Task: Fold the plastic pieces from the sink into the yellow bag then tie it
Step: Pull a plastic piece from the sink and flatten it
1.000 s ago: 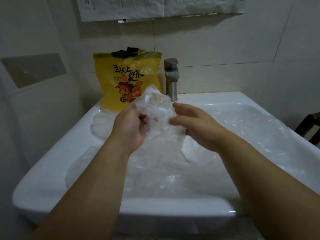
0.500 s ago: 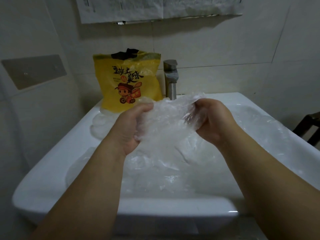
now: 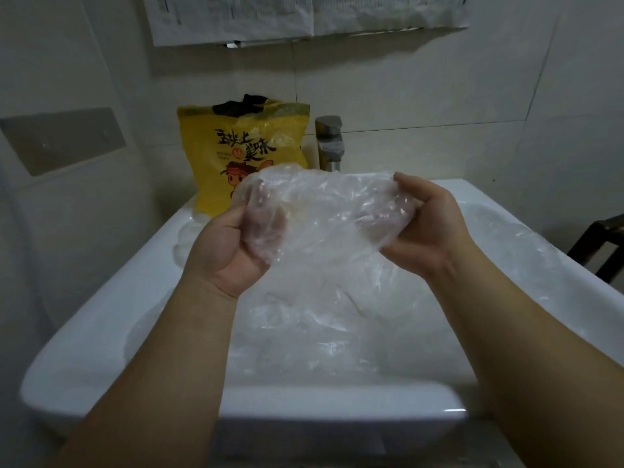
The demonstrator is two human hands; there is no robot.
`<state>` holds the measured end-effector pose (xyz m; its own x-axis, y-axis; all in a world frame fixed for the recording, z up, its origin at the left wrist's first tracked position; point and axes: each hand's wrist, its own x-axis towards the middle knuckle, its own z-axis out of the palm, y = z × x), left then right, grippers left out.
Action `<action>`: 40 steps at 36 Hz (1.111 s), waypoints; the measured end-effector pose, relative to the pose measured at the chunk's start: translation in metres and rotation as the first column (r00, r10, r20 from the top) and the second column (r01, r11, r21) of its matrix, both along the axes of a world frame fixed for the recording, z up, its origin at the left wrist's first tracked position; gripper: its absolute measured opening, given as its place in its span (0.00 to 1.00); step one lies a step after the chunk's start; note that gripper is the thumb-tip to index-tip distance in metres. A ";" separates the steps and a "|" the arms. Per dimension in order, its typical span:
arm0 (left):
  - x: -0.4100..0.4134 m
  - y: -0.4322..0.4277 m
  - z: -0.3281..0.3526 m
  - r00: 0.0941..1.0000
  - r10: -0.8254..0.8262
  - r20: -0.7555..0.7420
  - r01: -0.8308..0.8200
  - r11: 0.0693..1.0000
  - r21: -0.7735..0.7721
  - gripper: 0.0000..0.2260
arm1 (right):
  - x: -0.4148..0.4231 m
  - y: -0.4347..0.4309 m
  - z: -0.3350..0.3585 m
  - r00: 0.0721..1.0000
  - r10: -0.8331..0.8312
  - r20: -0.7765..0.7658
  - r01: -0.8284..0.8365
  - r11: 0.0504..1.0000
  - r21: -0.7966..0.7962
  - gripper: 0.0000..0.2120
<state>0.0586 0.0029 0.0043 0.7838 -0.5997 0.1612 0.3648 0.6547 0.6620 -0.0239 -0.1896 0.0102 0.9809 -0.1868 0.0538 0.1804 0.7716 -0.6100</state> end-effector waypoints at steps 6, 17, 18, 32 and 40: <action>-0.003 0.005 -0.002 0.999 -0.028 -0.018 0.029 0.998 0.063 0.15 | 0.001 0.000 0.002 0.997 -0.001 0.077 -0.010 0.991 0.131 0.16; -0.017 -0.010 -0.001 0.675 0.398 0.622 -0.692 0.633 0.346 0.23 | -0.004 -0.003 0.003 0.993 0.076 -0.090 -0.106 0.909 -0.403 0.06; -0.016 -0.009 0.000 0.656 0.411 0.633 -0.705 0.635 0.317 0.21 | -0.004 -0.002 0.002 0.991 0.100 -0.094 -0.131 0.891 -0.434 0.05; -0.019 -0.026 -0.001 0.790 -0.025 0.613 -0.432 0.687 0.584 0.10 | -0.001 -0.002 0.005 0.994 0.071 -0.086 -0.098 0.926 -0.366 0.15; -0.003 -0.023 -0.006 0.943 0.196 0.268 -0.300 0.850 0.433 0.09 | 0.002 0.012 -0.002 0.968 0.078 -0.240 -0.148 0.945 -0.292 0.14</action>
<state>0.0554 -0.0201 -0.0012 0.8961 -0.4348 0.0889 0.0535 0.3046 0.9510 -0.0215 -0.1774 0.0085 0.9879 -0.0832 -0.1309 -0.0641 0.5494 -0.8331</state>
